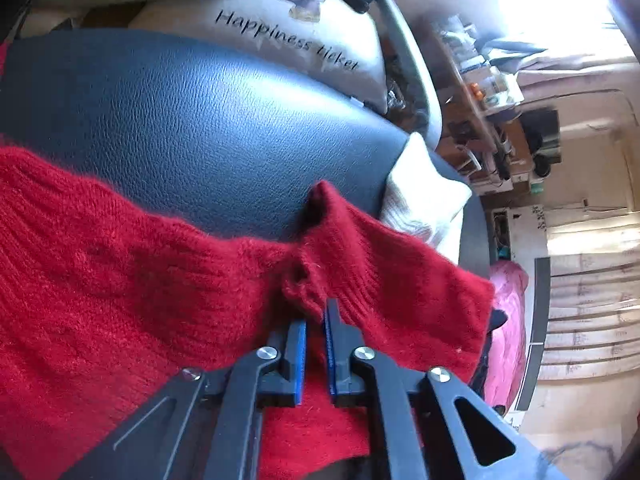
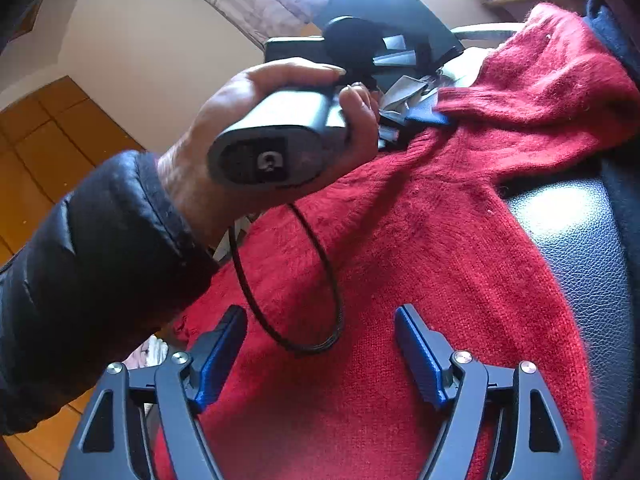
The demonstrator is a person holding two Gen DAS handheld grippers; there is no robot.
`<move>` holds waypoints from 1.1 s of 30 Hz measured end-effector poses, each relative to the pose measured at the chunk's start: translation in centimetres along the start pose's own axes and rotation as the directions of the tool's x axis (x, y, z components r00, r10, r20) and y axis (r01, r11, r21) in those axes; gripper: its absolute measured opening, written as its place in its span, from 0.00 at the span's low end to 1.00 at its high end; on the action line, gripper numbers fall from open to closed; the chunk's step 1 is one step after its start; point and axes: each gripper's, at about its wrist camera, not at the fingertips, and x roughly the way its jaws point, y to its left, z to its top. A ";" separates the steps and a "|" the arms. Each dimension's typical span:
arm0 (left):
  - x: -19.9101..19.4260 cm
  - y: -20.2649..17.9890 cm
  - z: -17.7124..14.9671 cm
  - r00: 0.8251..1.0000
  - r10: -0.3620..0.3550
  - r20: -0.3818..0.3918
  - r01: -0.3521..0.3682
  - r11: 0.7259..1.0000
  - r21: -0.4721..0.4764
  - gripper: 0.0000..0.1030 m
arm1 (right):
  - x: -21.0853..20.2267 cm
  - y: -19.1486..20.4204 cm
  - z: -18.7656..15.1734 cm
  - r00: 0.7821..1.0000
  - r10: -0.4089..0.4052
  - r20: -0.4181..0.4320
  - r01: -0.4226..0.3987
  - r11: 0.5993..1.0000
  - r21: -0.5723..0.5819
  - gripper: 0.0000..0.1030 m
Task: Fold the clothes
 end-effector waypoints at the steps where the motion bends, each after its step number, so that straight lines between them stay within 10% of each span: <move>1: -0.7 -0.4 -0.1 1.000 -0.007 0.023 0.006 1.000 0.020 0.06 | 0.0 0.1 0.0 1.000 0.000 -0.001 0.000 1.000 -0.001 0.76; 11: -14.2 -1.4 0.4 0.928 -0.171 0.332 0.130 0.981 0.143 0.06 | 1.0 0.8 0.0 0.999 -0.032 -0.026 0.031 0.999 -0.024 0.78; 20: -26.5 9.2 -3.0 0.860 -0.066 0.506 0.041 0.997 0.060 0.06 | 2.5 1.0 0.3 0.995 -0.082 -0.051 0.080 0.995 -0.053 0.79; 33: -29.5 23.4 -10.9 0.832 0.067 0.550 -0.013 0.995 -0.102 0.06 | 3.0 1.8 0.4 0.984 -0.155 -0.085 0.145 0.983 -0.115 0.84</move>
